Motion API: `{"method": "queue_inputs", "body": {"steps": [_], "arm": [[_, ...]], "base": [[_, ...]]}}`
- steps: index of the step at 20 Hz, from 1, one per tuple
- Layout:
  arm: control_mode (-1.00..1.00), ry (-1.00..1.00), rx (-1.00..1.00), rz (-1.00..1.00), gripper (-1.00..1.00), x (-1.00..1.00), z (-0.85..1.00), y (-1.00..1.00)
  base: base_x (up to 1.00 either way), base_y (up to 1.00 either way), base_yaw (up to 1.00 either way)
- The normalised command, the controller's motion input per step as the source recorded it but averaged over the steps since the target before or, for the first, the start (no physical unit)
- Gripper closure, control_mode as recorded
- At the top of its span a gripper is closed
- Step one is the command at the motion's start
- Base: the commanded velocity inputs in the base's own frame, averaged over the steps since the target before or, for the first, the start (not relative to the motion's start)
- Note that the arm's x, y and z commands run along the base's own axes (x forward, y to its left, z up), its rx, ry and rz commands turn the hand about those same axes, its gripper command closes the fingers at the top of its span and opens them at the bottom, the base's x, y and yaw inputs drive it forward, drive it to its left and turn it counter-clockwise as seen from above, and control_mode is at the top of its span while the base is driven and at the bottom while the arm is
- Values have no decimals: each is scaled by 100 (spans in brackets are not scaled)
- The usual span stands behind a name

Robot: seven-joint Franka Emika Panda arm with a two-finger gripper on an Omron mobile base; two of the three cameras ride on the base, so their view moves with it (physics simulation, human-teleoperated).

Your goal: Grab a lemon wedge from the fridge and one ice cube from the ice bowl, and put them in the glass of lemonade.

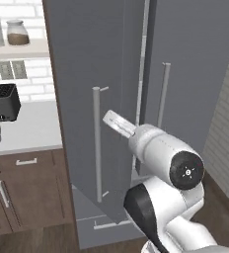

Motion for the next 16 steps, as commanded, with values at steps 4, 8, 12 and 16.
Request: {"method": "queue_inputs", "body": {"steps": [4,8,12,16], "arm": [[-100,0,97,-5,100,-9,47,-100],[-100,2,73,0,100,-8,15,-100],[-100,0,36,6,100,0,0,-76],[-100,0,25,8,100,13,-2,-33]], "base": [[0,0,0],[0,0,0],[0,0,0],[0,0,0]]}}
